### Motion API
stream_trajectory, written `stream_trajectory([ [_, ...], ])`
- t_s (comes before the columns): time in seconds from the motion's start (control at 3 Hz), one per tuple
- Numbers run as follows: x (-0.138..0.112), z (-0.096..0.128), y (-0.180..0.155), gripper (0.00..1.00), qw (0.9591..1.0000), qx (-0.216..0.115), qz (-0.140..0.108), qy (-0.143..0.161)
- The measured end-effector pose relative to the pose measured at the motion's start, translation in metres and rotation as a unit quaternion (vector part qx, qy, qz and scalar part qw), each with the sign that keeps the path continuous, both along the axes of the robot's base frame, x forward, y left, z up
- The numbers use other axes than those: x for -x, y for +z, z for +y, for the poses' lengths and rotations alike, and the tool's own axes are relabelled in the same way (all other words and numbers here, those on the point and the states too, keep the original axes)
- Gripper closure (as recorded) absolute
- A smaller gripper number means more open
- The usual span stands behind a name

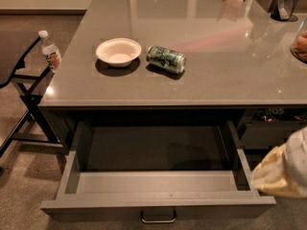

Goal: Close top drawer

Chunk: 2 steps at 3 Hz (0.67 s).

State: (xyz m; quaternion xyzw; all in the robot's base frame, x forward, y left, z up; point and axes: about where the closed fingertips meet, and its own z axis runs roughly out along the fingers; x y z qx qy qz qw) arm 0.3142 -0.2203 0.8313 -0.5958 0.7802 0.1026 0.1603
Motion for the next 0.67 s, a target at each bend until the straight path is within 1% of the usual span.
stream_trajectory([
  [0.33,0.028,0.005,-0.045,1.00,0.9988,-0.049,0.006,-0.002],
  [0.67,0.049,0.013,-0.075,1.00,0.9963,-0.085,0.007,0.010],
])
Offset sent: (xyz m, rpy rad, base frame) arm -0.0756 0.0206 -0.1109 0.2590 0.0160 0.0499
